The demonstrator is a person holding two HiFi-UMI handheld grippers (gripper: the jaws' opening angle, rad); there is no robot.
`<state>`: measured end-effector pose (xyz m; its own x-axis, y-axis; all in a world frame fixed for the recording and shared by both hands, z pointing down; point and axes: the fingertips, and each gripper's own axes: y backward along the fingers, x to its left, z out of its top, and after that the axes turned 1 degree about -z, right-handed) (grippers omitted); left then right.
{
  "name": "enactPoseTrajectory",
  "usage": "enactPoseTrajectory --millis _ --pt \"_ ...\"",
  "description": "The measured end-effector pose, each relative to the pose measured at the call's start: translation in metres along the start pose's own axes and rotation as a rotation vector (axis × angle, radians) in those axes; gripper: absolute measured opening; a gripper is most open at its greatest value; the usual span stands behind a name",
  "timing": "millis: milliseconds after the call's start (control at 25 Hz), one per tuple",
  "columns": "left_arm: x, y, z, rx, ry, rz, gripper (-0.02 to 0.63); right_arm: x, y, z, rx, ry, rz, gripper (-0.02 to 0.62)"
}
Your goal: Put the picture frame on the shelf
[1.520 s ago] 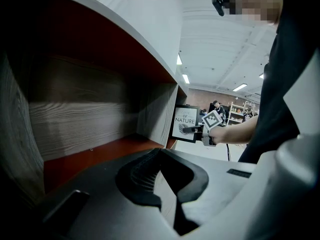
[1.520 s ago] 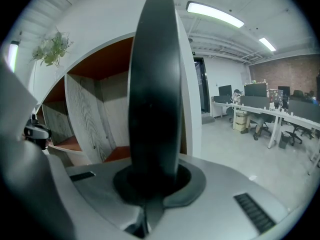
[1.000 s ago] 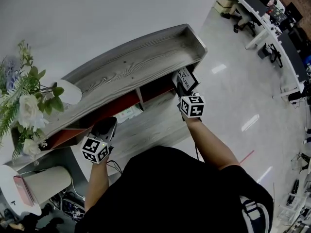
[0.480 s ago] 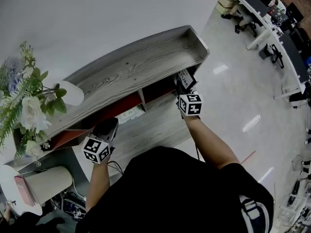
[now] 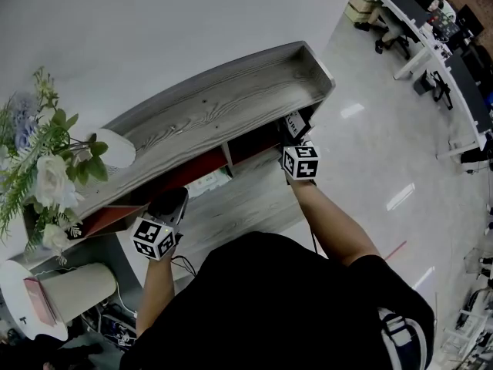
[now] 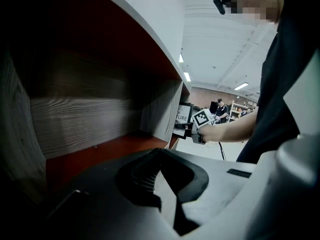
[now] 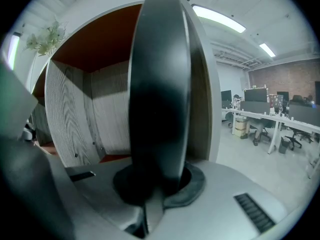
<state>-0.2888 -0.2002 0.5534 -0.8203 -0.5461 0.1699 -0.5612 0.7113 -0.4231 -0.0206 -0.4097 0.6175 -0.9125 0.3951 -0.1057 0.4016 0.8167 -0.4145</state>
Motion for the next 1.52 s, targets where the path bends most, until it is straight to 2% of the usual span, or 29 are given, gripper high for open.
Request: enactPoseTrajectory --millis 1520 --pt "-0.011 -0.013 -0.005 0.023 -0.003 -0.031 0.020 -0.002 -0.023 0.006 -0.024 -0.141 0.040 0.023"
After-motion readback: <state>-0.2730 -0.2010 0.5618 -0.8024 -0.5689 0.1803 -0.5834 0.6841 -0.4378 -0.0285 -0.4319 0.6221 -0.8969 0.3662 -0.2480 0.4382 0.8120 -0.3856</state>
